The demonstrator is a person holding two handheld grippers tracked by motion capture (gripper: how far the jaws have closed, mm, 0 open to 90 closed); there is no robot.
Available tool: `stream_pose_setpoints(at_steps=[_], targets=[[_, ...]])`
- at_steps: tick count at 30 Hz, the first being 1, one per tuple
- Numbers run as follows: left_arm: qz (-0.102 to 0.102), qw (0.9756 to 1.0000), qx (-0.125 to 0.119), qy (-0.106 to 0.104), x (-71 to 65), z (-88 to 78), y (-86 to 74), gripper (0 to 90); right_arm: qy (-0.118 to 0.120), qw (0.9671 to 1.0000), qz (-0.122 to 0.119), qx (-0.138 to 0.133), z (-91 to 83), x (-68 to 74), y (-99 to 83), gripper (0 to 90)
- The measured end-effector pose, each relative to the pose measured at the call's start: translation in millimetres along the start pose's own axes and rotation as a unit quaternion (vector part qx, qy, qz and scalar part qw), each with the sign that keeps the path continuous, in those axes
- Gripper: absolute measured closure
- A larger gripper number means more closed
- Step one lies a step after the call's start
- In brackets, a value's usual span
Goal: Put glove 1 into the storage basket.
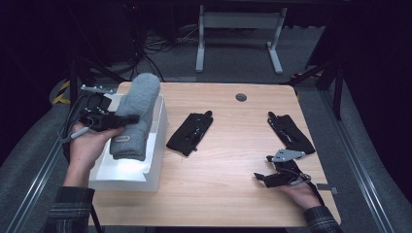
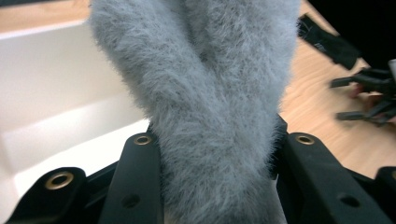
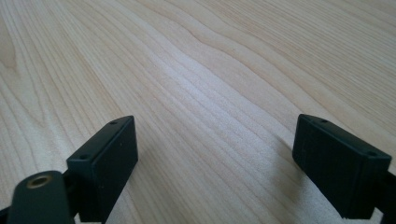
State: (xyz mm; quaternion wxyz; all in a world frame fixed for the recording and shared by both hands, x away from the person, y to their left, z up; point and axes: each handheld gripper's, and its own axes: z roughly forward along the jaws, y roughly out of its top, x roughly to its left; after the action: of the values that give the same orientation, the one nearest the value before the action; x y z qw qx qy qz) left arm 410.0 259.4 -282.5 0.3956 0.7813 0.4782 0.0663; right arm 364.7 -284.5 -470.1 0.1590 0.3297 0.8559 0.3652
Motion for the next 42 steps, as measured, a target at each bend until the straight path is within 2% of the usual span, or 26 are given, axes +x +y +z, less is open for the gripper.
stream_pose_setpoints(at_steps=[7,12,13,14,21,23,25,28,30,33,36,38,39,40,42], targets=[[-0.02,0.999,0.032,0.026,23.5,19.9,-19.6,63.1,0.0,1.0,0.0,0.001,-0.1,0.1,0.1,14.6],[-0.029,0.9976,0.052,0.034,38.3,39.4,-33.6,63.0,0.0,1.0,0.0,0.0,0.1,0.1,0.1,14.6],[-0.034,0.9969,0.063,0.033,44.1,48.0,-39.2,62.9,0.0,1.0,0.0,0.001,-0.1,0.0,0.1,14.6],[-0.034,0.9969,0.063,0.033,44.1,48.0,-39.2,62.8,0.0,1.0,0.0,0.001,-0.1,0.0,0.1,14.6],[-0.052,0.992,0.106,0.044,65.1,79.1,-57.2,62.1,0.001,1.0,0.0,0.001,0.0,-0.1,0.1,14.6],[-0.054,0.9914,0.112,0.042,67.7,82.4,-59.1,61.9,0.001,1.0,0.0,0.001,0.0,-0.1,0.1,14.6],[-0.058,0.9895,0.126,0.041,72.1,87.6,-62.1,61.3,0.0,1.0,0.0,0.001,-0.1,0.0,0.2,14.5],[-0.058,0.9866,0.144,0.051,77.3,96.4,-66.3,60.8,0.0,1.0,0.001,0.001,0.1,0.0,0.2,14.5],[-0.061,0.9865,0.144,0.049,79.5,99.1,-67.6,60.5,-0.001,1.0,0.001,0.001,0.0,0.1,0.2,14.6],[-0.058,0.9851,0.152,0.054,82.1,103.1,-69.4,59.8,-0.001,1.0,0.001,0.001,0.1,0.1,0.3,14.6],[-0.064,0.9854,0.149,0.052,84.4,104.6,-71.1,56.9,-0.001,1.0,0.001,0.001,0.1,0.1,0.3,14.5],[-0.066,0.9858,0.145,0.055,82.2,104.5,-70.3,51.1,-0.001,1.0,0.001,0.001,0.1,0.1,0.3,14.5],[-0.067,0.9855,0.145,0.057,80.5,103.4,-69.1,43.5,-0.001,1.0,0.001,0.001,0.1,0.1,0.3,14.5],[-0.066,0.986,0.14,0.061,78.2,102.3,-67.8,43.5,-0.001,1.0,0.001,0.001,0.1,0.1,0.3,14.5],[-0.061,0.9863,0.133,0.077,72.6,97.7,-63.9,37.9,-0.001,1.0,0.001,0.001,0.1,0.1,0.3,14.6]])
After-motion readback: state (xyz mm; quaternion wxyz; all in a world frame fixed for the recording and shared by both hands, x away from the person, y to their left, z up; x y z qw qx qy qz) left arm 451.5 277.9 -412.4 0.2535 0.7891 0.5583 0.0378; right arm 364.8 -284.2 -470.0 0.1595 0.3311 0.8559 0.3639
